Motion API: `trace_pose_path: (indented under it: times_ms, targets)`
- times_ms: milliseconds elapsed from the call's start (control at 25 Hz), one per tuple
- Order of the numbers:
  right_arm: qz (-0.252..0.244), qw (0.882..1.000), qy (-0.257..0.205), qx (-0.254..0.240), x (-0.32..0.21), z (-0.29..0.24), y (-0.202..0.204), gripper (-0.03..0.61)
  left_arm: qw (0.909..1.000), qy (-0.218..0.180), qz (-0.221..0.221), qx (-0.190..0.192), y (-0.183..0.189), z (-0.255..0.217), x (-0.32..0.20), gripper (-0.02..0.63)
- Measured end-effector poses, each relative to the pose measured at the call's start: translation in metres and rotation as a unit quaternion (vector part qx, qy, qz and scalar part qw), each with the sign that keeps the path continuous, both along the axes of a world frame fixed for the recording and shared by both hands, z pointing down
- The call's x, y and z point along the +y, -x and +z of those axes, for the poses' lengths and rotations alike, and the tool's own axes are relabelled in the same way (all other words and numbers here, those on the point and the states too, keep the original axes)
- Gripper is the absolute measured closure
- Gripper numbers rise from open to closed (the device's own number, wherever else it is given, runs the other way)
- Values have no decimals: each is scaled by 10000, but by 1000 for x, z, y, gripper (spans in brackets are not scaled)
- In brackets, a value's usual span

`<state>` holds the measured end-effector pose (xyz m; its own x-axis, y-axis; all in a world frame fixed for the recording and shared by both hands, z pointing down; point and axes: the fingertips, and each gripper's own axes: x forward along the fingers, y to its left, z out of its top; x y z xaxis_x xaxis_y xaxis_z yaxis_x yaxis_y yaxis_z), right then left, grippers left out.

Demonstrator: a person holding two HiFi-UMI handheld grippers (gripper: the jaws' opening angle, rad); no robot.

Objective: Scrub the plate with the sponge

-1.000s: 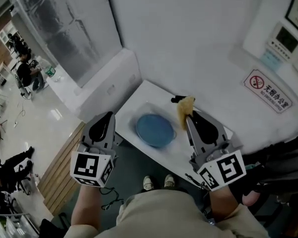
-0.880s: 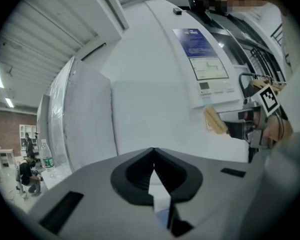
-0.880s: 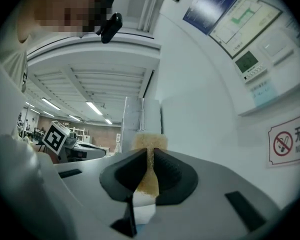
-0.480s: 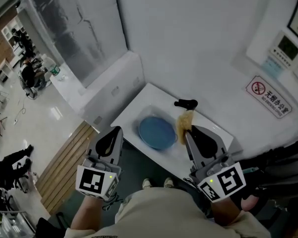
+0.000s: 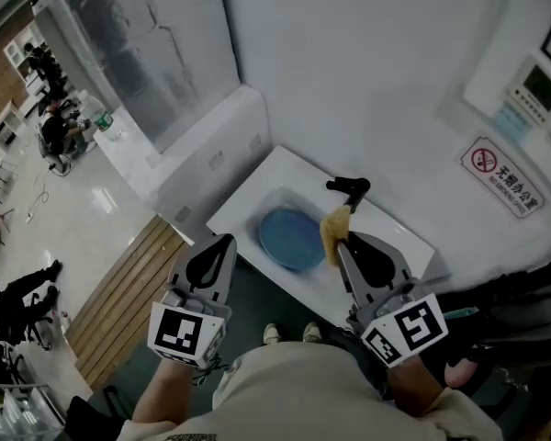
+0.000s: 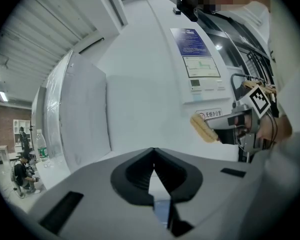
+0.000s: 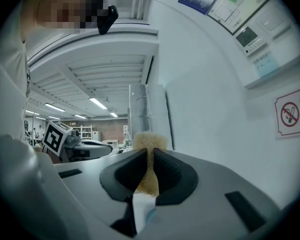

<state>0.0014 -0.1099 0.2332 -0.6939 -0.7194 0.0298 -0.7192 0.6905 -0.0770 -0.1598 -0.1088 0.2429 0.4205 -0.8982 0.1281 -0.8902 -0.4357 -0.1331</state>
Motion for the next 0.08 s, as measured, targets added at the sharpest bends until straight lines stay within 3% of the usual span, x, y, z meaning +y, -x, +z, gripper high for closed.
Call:
trace_pose_path:
  times_ms: [80]
  targets:
    - [-28, 10000, 37, -48, 0, 0, 2, 529, 10000, 17, -7, -12, 0, 1, 0, 607]
